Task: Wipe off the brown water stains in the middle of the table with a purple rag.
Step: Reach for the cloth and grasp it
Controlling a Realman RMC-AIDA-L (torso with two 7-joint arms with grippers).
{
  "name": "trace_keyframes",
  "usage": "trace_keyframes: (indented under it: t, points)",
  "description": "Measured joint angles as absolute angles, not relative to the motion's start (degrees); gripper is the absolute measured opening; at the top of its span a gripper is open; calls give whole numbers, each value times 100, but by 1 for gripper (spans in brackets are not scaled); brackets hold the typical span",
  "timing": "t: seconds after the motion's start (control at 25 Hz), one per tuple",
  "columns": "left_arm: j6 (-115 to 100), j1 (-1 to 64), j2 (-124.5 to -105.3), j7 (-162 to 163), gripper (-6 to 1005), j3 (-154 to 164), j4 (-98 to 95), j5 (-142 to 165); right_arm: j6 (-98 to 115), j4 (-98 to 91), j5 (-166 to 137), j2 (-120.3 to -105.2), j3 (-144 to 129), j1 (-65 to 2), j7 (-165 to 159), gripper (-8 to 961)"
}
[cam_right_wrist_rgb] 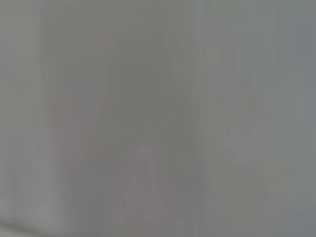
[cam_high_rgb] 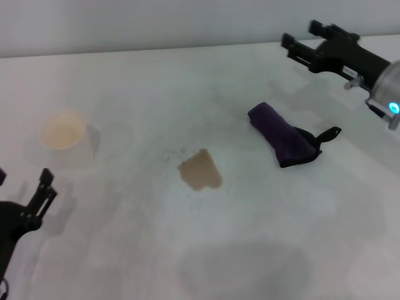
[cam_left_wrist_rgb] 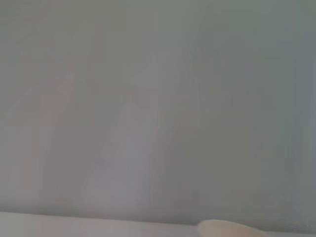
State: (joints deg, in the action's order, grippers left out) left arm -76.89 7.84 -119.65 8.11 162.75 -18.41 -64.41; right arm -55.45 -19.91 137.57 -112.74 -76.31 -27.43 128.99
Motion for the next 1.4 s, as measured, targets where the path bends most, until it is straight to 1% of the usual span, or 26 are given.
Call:
trace_keyframes:
  t: [0.08,0.16,0.24,0.28,0.36,0.52,0.64,0.76,0.8,1.16,1.4]
  points:
    - [-7764,722,-11961,814,895,16254,-1822,-6471,-5144,-2714,13155,-11128,-7989,-2660,12058,768]
    - [-7807,689,-11960,815,894,16236,-1803,-6502,-4871,-3445,12003,-11014,-8079,-2634,10929,767]
    - [-7970,603,-11950,820,894,16218,-1761,-6796,-4822,-4022,10754,-10955,-8062,-2636,9858,766]
    - [-7990,592,-11949,821,893,16218,-1757,-6836,-4921,-4616,9538,-10925,-8045,-2642,8892,766]
    - [-8118,556,-11944,825,893,16216,-1701,-7061,-5025,-4901,8981,-10929,-8042,-2638,8531,754]
    - [-8262,539,-11941,852,892,16215,-1599,-7364,-5581,-5904,6933,-11028,-8043,-2616,6985,729]
    - [-8279,550,-11936,881,892,16214,-1546,-7475,-5930,-6543,5196,-11226,-8045,-2614,5767,710]
    - [-8279,582,-11935,887,892,16208,-1490,-7632,-6062,-6843,3876,-11535,-8107,-2581,5239,692]
    - [-8276,596,-11936,887,893,16207,-1480,-7656,-6056,-6854,3589,-11569,-8250,-2550,5157,686]
    - [-8280,760,-11940,888,895,16207,-1467,-7678,-5860,-6637,3633,-11559,-8362,-2550,5022,630]
    - [-8233,900,-11937,888,893,16215,-1411,-7682,-5832,-6221,3793,-11559,-8393,-2744,4911,526]
